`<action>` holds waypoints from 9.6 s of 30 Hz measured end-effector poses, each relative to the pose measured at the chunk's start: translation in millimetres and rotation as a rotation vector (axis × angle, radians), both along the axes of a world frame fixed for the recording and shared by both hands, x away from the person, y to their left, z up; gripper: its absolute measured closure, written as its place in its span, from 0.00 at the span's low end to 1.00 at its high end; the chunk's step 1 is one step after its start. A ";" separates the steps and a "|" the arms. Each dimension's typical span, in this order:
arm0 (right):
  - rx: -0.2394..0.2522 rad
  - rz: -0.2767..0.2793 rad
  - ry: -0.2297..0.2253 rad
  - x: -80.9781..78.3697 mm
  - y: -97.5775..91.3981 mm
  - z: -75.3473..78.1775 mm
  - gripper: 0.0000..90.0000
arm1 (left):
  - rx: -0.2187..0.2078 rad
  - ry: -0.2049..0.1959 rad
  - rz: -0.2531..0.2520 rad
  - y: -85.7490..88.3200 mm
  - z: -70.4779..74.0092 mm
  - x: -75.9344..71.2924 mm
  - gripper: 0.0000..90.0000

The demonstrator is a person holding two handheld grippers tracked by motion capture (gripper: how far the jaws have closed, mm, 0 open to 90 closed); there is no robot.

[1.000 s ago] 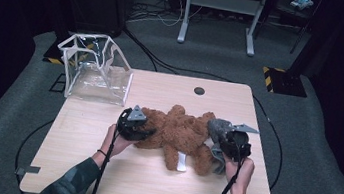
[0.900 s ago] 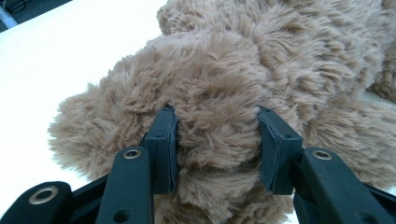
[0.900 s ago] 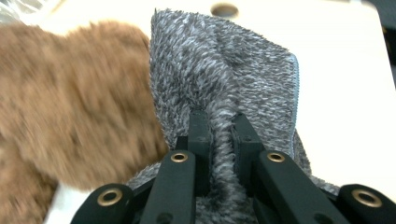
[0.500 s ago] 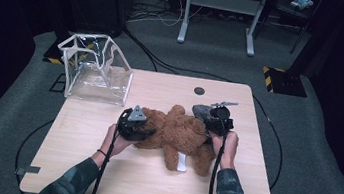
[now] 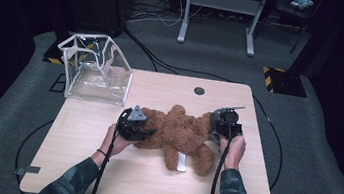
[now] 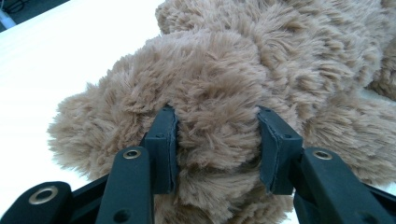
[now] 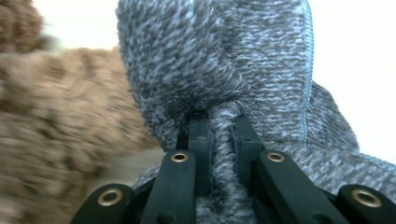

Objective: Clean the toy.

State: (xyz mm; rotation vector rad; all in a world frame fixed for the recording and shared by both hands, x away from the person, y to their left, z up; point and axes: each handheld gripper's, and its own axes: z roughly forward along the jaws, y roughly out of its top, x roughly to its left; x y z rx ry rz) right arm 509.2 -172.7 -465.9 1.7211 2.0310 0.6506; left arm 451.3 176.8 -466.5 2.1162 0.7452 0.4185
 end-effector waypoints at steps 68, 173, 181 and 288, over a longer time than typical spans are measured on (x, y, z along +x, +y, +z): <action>0.152 0.069 -0.095 -56.9 -14.0 31.0 0.91 | 0.004 0.009 -0.002 0.6 1.0 -0.4 0.61; 0.106 0.196 0.030 -101.9 12.3 14.7 0.90 | 0.049 0.000 0.040 -8.1 3.8 -3.6 0.61; 0.085 0.196 0.073 -134.4 3.4 -2.2 0.90 | 0.045 0.006 0.037 -7.9 3.4 -4.3 0.61; -0.058 0.330 -0.151 -140.1 85.2 14.0 0.82 | 0.047 0.016 0.058 -10.3 5.5 -4.0 0.59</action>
